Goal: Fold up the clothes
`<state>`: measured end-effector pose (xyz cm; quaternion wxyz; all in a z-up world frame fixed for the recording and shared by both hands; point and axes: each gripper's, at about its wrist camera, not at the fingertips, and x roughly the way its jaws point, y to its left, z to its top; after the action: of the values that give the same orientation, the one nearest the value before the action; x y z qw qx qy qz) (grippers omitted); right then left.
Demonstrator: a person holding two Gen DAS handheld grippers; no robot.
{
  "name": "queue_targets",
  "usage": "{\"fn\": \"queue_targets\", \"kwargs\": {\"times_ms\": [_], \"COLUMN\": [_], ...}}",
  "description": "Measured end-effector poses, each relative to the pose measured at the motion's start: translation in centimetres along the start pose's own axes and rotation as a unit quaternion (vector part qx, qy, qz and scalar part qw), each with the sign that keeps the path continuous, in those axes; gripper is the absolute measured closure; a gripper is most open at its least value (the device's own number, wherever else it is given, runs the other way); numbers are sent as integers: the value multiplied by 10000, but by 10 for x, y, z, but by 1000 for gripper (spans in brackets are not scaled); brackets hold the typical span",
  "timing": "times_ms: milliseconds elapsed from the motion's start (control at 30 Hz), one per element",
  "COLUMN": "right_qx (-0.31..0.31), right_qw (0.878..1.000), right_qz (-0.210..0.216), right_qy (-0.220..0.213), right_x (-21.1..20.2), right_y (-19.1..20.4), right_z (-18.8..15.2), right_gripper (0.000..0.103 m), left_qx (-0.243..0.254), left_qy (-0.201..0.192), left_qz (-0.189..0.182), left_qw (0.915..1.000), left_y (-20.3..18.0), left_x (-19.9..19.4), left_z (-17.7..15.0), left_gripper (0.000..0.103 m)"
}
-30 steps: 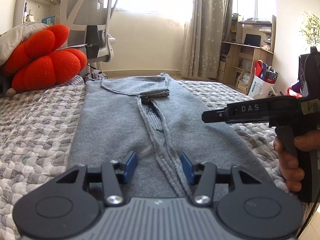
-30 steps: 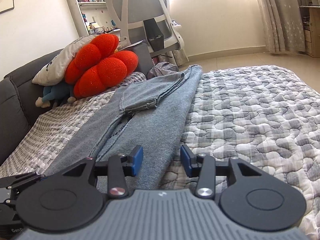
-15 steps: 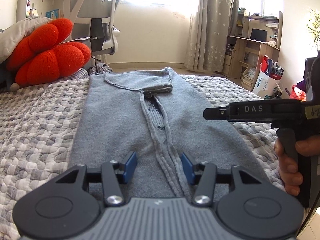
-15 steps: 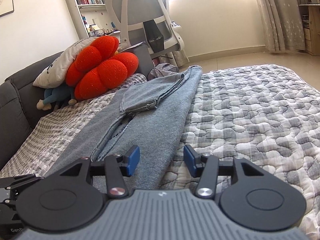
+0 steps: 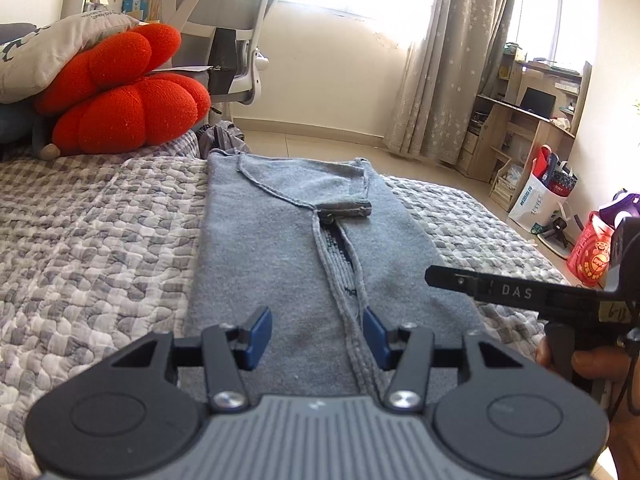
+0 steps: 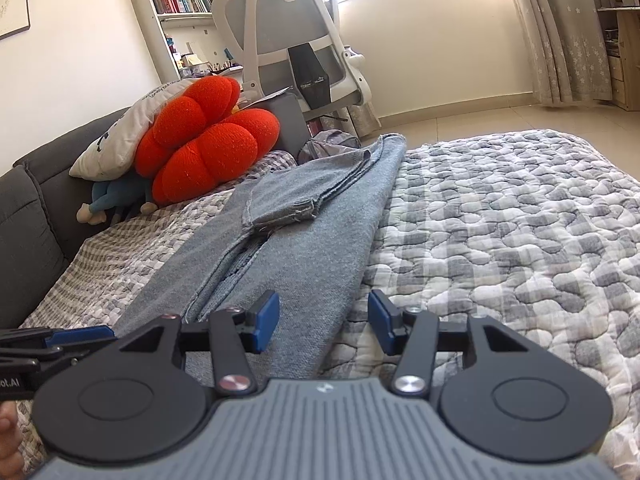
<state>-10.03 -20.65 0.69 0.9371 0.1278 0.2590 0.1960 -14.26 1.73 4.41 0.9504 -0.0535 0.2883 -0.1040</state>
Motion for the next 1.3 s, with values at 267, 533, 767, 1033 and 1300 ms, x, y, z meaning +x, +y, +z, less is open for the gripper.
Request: {"fn": "queue_targets", "kwargs": {"times_ms": [267,533,767,1033,1300], "right_qx": [-29,120,726,599,626], "right_qw": [9999,9894,9884,9894,9894], "right_qz": [-89,-1061,-1032,-1148,-1085], "right_qy": [-135,-986,-841,-664,-735], "right_x": [-3,-20,-14,-12,-13], "right_y": [2,13,-6,0,0], "right_z": [-1,-9,-8,-8,-7], "right_gripper": [44,0,0,0,0], "left_qx": [-253,-398,-1252,-884,-657], "left_qy": [50,-188,-359,-680,-360], "left_qz": [131,970,924,840,626], "left_qw": [9996,9943,9872,9902,9952], "left_y": [6,9,31,18,18], "left_x": [-14,-12,3,-10,-21], "left_z": [24,34,46,49,67], "left_gripper": [47,37,26,26,26]}}
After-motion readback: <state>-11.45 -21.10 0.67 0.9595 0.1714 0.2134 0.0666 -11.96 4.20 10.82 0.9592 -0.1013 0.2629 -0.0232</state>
